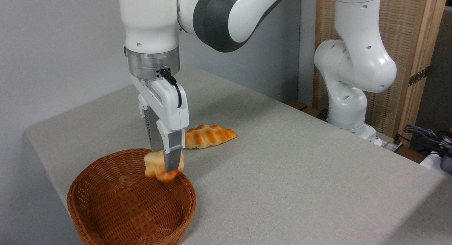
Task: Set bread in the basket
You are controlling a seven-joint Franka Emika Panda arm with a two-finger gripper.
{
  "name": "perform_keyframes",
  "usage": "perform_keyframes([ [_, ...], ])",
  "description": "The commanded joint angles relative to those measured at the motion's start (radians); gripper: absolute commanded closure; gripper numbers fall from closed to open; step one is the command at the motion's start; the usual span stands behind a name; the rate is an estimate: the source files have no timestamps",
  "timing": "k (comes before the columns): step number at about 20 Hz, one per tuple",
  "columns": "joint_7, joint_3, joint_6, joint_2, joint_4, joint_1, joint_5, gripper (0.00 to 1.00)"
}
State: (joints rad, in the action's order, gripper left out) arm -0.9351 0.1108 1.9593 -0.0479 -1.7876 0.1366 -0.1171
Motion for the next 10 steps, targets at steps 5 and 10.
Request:
perform_keyframes([
  [5,0.024,0.022,-0.051,0.009,0.011,0.006,-0.01,0.0],
  [10,0.111,0.047,-0.132,0.031,0.011,0.008,-0.004,0.0],
])
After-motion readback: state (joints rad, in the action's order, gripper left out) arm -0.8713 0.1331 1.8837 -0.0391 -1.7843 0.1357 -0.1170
